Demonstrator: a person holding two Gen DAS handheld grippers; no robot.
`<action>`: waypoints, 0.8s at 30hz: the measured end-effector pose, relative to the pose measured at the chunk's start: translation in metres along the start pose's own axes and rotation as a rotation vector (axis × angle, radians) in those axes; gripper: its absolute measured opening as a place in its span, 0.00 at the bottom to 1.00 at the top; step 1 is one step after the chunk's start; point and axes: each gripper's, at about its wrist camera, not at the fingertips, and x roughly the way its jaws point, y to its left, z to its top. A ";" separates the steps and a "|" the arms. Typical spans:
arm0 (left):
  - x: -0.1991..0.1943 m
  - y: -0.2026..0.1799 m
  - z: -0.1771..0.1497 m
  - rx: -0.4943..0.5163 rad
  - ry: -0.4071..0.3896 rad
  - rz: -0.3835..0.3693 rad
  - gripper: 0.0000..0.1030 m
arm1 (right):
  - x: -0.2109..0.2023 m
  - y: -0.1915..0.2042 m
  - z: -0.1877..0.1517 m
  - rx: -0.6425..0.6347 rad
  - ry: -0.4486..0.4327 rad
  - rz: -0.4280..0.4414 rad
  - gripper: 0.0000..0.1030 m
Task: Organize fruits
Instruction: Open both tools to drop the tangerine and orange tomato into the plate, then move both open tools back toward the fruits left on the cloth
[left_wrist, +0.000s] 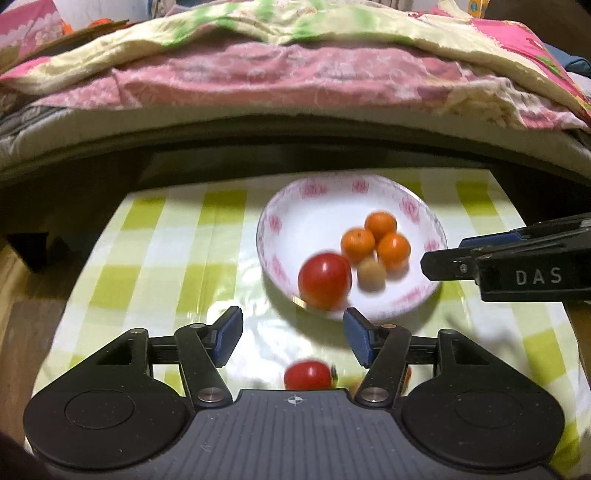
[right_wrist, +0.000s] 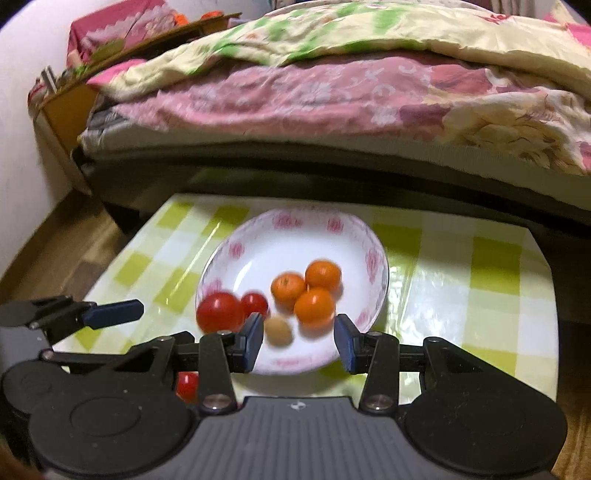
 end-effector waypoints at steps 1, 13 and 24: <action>-0.001 0.001 -0.003 -0.004 0.005 -0.002 0.66 | -0.001 0.002 -0.003 -0.004 0.005 0.000 0.43; -0.022 -0.001 -0.032 -0.015 0.012 -0.020 0.67 | -0.023 0.021 -0.049 -0.024 0.056 -0.018 0.43; -0.035 -0.002 -0.054 -0.018 0.046 -0.021 0.68 | -0.032 0.032 -0.078 -0.068 0.094 -0.050 0.43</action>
